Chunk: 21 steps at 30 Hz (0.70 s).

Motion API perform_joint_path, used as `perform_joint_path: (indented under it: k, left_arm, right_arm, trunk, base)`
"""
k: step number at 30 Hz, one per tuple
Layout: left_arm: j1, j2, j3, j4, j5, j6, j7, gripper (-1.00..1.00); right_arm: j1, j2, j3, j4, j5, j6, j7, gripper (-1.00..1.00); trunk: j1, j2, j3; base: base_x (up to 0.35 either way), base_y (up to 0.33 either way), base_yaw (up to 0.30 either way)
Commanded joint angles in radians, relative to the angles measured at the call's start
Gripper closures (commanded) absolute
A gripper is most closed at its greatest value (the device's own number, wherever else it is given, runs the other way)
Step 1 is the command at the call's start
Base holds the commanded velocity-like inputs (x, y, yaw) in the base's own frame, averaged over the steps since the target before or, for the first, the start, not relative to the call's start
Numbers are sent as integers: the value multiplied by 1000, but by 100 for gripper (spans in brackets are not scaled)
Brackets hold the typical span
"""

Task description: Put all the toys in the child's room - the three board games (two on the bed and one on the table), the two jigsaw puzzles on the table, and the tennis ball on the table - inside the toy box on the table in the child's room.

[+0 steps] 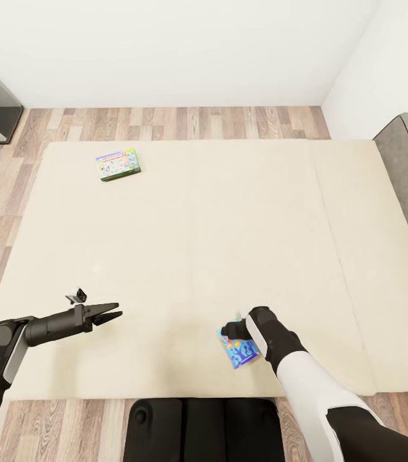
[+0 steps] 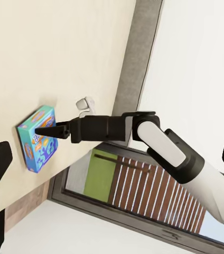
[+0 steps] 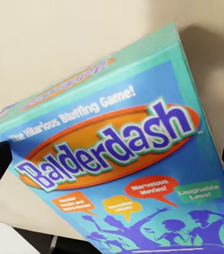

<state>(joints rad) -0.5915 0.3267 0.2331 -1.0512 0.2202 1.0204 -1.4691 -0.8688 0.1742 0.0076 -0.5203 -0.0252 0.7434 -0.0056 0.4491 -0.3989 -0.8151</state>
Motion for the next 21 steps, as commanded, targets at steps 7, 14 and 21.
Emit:
perform_joint_path:
  k: [7, 14, 21]
  left_arm:
    - [-1, 0, 0, 0, 1, 10, -2, -100]
    - [-1, 0, 0, 0, 1, 10, -3, -100]
    - [-1, 0, 0, 0, 0, 10, -3, -100]
  right_arm:
    - [1, 0, -1, -3, -4, 2, 2, -100]
    - [1, 0, -1, -3, -5, 2, 1, -100]
    - [1, 0, -1, -3, -6, 2, 2, -100]
  trunk:
    - [1, -1, -1]
    - [1, -1, -1]
    - [1, -1, -1]
  base:
    - [0, 0, 23]
    - [0, 0, 3]
    - [0, 0, 0]
